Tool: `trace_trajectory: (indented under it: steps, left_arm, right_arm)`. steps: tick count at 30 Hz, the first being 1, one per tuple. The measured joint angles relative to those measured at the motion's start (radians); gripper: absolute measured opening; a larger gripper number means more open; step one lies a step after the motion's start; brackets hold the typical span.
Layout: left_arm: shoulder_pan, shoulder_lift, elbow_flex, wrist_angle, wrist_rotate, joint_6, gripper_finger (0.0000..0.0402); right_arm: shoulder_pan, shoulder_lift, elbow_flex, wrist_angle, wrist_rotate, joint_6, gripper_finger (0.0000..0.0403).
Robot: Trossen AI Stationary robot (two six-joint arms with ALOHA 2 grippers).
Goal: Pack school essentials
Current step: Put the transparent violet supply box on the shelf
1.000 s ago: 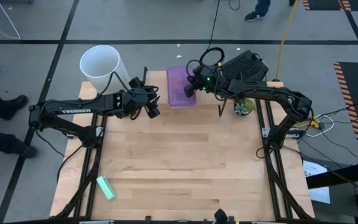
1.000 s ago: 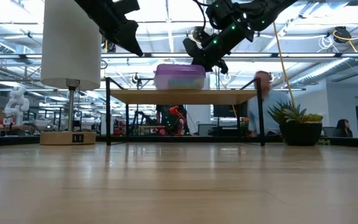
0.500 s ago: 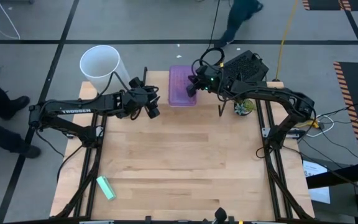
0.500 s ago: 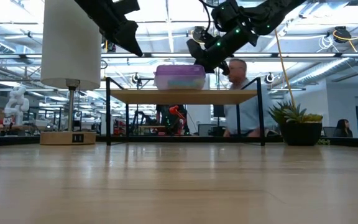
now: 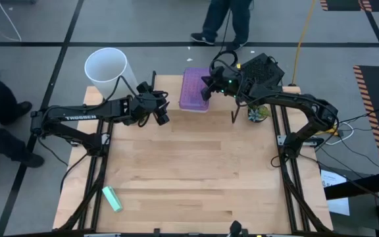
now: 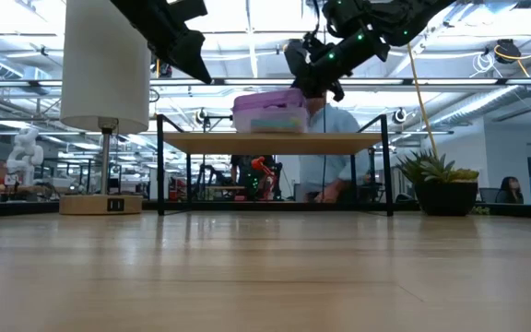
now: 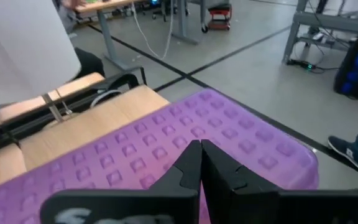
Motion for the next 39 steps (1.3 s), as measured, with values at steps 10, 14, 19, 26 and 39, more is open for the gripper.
trace_trajectory:
  steps: [10,14,19,26,39]
  left_arm:
    - [0.000,0.000,0.000,0.014,0.011,-0.004,0.0246]
    - [0.000,0.019,0.000,0.040,0.048,0.003,0.0246]
    - [0.000,0.018,-0.002,0.042,0.049,-0.003,0.0246]
    - [0.000,0.020,-0.002,0.029,0.049,-0.013,0.0246]
    - [-0.009,0.020,-0.001,0.025,0.048,-0.027,0.0246]
  right_arm:
    - [0.027,-0.027,0.004,0.098,-0.073,-0.075,0.0000]
    - [0.068,-0.030,0.004,0.181,-0.072,-0.207,0.0000]
    - [0.065,0.008,0.005,0.202,-0.070,-0.274,0.0000]
    - [0.039,0.130,0.008,0.119,-0.073,-0.254,0.0000]
    - [-0.002,0.261,0.017,0.026,-0.153,-0.243,0.0000]
